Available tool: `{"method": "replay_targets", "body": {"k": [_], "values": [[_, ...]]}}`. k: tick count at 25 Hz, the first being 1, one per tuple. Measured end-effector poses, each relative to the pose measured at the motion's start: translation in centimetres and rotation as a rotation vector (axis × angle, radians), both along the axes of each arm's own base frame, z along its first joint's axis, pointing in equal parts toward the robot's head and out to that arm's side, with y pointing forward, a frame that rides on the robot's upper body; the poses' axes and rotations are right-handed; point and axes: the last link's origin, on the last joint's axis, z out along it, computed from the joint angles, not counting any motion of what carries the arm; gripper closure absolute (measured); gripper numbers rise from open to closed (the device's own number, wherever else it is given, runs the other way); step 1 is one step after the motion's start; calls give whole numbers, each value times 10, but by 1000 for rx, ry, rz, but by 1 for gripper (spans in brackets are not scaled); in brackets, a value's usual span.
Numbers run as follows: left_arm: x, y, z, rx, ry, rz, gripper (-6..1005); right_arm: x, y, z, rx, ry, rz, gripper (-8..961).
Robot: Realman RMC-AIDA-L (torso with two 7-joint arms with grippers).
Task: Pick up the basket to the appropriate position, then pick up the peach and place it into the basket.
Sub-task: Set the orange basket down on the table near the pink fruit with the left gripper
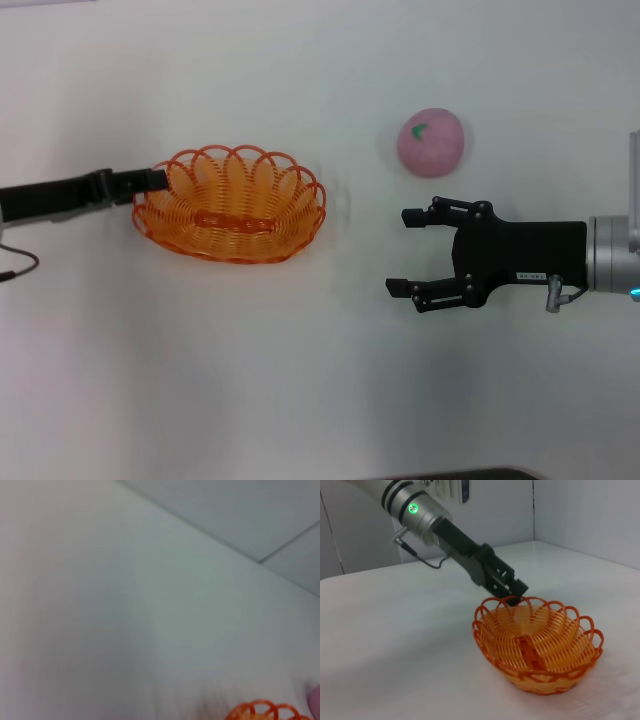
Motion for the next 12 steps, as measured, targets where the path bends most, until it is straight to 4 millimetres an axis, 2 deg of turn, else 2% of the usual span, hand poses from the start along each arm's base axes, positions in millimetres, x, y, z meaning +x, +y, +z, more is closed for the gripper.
{"method": "replay_targets", "body": {"k": [8, 12], "values": [[3, 0, 12, 81, 92, -312, 346, 0, 0, 0, 1, 0, 1, -3], [1, 3, 14, 107, 150, -369, 342, 0, 0, 0, 1, 0, 1, -3]]}}
